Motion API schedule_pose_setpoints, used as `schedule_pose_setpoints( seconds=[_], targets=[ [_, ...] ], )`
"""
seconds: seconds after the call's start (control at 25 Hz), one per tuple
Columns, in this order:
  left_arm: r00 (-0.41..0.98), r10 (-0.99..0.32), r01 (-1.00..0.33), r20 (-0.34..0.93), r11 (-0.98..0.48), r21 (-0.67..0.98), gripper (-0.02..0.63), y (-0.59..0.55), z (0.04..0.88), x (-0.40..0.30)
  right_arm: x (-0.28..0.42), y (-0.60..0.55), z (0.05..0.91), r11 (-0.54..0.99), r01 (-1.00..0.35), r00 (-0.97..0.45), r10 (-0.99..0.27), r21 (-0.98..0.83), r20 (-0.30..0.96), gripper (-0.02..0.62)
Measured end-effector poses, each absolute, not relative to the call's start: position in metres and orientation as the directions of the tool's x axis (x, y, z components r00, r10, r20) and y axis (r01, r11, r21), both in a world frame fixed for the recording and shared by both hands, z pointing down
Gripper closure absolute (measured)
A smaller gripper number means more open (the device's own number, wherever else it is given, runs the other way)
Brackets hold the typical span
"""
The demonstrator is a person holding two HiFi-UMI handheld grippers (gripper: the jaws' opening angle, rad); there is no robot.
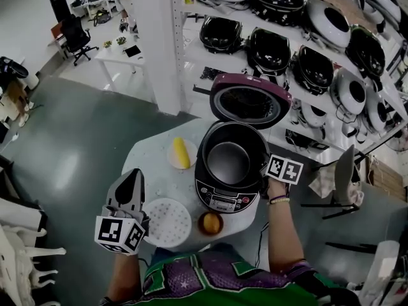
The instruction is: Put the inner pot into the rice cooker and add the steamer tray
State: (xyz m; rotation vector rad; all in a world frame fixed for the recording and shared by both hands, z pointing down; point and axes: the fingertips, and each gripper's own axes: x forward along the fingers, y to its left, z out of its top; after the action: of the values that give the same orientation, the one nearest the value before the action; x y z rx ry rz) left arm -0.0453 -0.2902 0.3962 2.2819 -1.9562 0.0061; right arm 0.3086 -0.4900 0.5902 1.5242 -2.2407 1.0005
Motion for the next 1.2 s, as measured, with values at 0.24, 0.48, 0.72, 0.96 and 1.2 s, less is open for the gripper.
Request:
schedule_pose_setpoints(
  seconds=[0.24,0.48,0.72,0.96,1.2],
  targets=[
    [0.154,-0.983,-0.984,0.104,-0.144,0.102,0.584,-0.294,0.407,-0.044,0.308,-0.493,0.606,0.214,-0.891,-0.426,-0.701,-0.401,0.571,0.555],
    [0.132,-0.985,-0.988,0.115,-0.122,0.093,0.584,-0.298,0.405,-0.048,0.304,-0.499,0.619,0.227,-0.905,-0.411,-0.688,-0.361,0.597,0.552],
    [0.131,-0.985,-0.989,0.115,-0.121,0.086,0.584,-0.298,0.408,-0.048,0.3,-0.504,0.62,0.272,-0.929,-0.371,-0.691,-0.251,0.62,0.549],
    [0.127,-0.986,-0.99,0.111,-0.119,0.079,0.584,-0.294,0.405,-0.049,0.3,-0.503,0.623,0.311,-0.942,-0.316,-0.697,-0.125,0.643,0.56],
    [0.126,-0.986,-0.99,0.105,-0.119,0.076,0.584,-0.286,0.404,-0.052,0.302,-0.498,0.627,0.301,-0.944,-0.31,-0.684,-0.131,0.66,0.546]
  ],
)
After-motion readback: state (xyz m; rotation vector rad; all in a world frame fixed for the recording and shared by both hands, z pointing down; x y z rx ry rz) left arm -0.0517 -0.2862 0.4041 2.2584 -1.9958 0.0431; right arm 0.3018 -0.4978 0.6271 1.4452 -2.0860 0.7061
